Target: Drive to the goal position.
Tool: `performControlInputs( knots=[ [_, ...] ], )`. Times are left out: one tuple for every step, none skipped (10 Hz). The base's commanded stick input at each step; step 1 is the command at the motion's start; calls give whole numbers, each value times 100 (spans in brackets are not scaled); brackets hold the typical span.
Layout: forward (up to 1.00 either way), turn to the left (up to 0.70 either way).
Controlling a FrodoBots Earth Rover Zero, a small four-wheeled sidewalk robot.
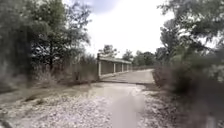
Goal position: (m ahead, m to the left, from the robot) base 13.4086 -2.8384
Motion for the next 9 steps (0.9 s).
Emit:
performControlInputs(
  knots=[
    [70,-35],
    [70,0],
    [70,0],
    [70,0],
    [70,0],
    [70,0],
    [70,0],
    [70,0],
    [70,-6]
  ],
)
